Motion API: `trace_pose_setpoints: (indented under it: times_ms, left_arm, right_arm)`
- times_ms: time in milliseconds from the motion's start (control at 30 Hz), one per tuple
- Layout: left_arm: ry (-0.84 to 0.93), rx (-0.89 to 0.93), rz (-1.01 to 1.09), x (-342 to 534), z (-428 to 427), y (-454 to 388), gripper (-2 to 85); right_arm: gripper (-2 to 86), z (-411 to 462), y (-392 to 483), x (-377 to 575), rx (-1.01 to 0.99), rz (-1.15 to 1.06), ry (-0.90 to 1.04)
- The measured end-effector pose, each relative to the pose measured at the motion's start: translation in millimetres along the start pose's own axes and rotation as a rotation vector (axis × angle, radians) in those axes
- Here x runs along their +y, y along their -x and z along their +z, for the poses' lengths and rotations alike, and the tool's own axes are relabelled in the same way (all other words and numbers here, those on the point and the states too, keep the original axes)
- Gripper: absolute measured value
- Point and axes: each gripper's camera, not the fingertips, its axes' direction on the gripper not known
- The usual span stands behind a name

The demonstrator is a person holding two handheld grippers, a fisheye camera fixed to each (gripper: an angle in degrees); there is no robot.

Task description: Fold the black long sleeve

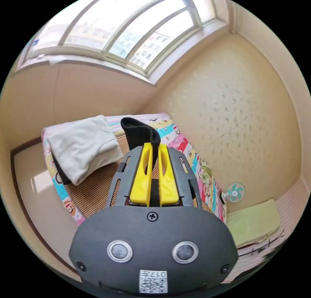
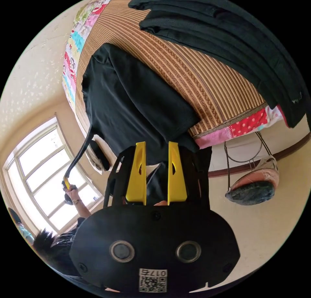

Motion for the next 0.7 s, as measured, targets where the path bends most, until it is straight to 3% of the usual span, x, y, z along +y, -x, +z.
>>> trace_pose_setpoints:
  times_ms: [167,300,433,467,600,700]
  left_arm:
    - [0.292,0.247,0.243,111,129,-164,5.1]
    - [0.688,0.317,0.298,275,211,-238,6.4]
    - [0.912,0.307,0.324,388,194,-244,5.7]
    - [0.938,0.296,0.331,398,188,-241,5.7]
    - [1.061,0.223,0.347,427,148,-201,5.3]
    - [1.065,0.142,0.354,415,119,-164,5.1]
  right_arm:
    - [12.1,-4,7,-10,0.297,-0.138,0.019]
    - [13.1,0,-16,-20,0.317,-0.057,0.005]
    - [12.1,13,-61,-25,0.147,0.097,0.001]
    - [10.5,13,-64,-24,0.184,0.105,-0.003]
    - [4.2,-2,-57,-19,0.17,-0.028,0.053]
    - [3.4,-78,-30,-5,0.131,-0.134,-0.149]
